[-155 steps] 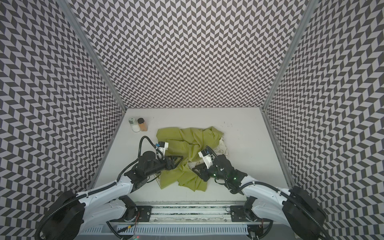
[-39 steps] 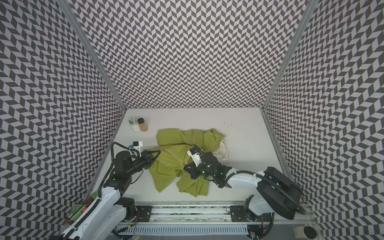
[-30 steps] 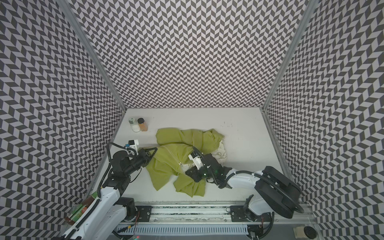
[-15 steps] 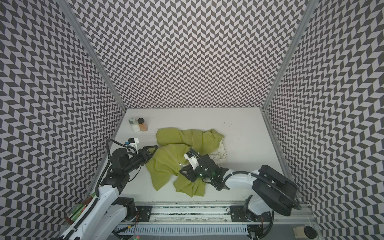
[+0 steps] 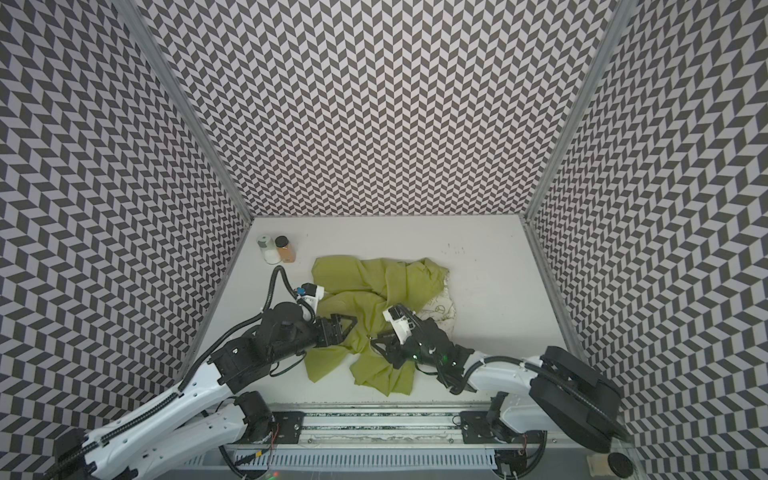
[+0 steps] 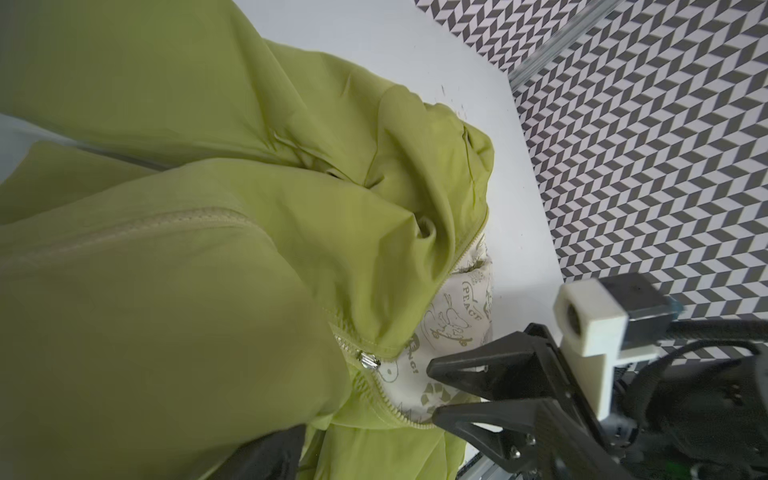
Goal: Zip up the jacket
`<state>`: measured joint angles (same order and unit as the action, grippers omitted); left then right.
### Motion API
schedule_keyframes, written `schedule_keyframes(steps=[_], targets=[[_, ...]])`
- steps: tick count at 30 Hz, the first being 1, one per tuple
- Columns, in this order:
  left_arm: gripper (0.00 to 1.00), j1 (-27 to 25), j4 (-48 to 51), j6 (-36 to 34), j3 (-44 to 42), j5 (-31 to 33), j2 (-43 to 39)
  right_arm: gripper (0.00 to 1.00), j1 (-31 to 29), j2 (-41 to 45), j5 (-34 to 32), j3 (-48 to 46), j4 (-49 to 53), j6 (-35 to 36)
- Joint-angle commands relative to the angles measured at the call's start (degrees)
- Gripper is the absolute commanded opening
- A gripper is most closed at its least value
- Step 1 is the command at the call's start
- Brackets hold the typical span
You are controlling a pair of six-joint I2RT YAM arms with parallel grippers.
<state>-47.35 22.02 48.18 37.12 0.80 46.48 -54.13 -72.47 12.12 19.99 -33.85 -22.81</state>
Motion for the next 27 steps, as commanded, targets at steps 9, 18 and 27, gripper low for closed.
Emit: schedule_keyframes(steps=[9,18,27], targets=[[0.91,-11.1,26.9,9.6,21.8,33.6,10.8,0.28,3.5,-2.2,0.3,-0.6,0.6,1.9],[0.89,-10.2,27.9,7.2,22.1,32.7,-0.1,0.33,3.5,-8.0,0.7,1.3,2.5,2.4],[0.88,-4.1,-6.1,9.2,-1.0,8.0,7.2,0.36,3.9,-17.4,0.7,9.9,0.8,0.7]])
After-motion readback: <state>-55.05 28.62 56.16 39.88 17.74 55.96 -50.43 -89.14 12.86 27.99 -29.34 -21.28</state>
